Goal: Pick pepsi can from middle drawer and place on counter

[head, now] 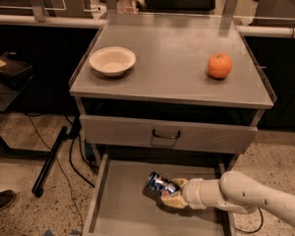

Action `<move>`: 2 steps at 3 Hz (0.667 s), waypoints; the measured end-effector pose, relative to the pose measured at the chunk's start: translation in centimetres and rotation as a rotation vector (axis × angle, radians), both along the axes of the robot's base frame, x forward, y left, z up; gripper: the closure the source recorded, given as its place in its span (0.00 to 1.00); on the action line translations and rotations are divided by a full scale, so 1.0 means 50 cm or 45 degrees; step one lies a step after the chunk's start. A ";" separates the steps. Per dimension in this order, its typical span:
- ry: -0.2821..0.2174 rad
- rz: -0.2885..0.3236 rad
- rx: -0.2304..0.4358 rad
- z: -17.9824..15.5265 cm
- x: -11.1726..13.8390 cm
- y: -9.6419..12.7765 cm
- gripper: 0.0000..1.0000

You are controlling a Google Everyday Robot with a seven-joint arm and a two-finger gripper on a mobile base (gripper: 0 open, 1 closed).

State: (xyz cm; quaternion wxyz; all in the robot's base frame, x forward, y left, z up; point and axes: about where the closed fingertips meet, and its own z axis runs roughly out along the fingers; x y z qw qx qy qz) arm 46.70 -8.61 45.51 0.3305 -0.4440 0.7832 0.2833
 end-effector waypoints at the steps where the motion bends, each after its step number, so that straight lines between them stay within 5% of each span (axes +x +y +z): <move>1: 0.012 -0.043 -0.062 0.071 -0.010 -0.004 1.00; 2: 0.033 -0.082 -0.159 0.177 -0.005 -0.012 1.00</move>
Offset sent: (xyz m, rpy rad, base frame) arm 0.0024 -0.0121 0.1315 -0.1831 0.0357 -0.0926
